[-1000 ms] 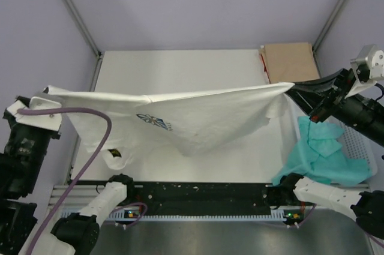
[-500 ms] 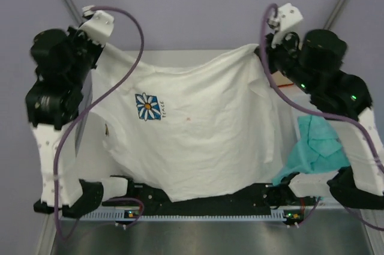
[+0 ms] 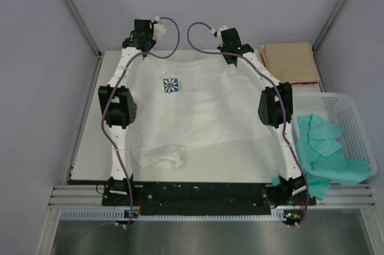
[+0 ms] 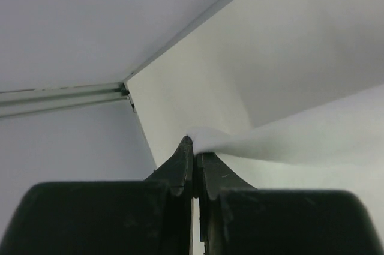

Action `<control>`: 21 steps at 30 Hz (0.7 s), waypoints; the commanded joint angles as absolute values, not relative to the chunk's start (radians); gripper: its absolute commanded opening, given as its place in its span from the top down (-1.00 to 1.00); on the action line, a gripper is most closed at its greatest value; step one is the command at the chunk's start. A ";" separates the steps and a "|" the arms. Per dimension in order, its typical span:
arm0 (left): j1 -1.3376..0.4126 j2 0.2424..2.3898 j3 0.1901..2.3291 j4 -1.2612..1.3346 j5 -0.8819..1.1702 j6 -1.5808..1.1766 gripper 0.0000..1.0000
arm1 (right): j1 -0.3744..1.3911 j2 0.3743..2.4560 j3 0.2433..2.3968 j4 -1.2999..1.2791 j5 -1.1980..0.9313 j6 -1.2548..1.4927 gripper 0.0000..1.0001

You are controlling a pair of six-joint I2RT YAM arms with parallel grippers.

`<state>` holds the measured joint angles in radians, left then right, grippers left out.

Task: Fold and stack the t-shirts
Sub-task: Flatten out the tshirt

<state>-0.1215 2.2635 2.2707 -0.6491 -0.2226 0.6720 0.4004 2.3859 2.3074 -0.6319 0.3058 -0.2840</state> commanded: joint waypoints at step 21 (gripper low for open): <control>-0.110 2.102 2.230 -0.625 -0.132 0.581 -0.76 | 0.302 2.030 2.015 -0.627 0.453 -0.059 -0.73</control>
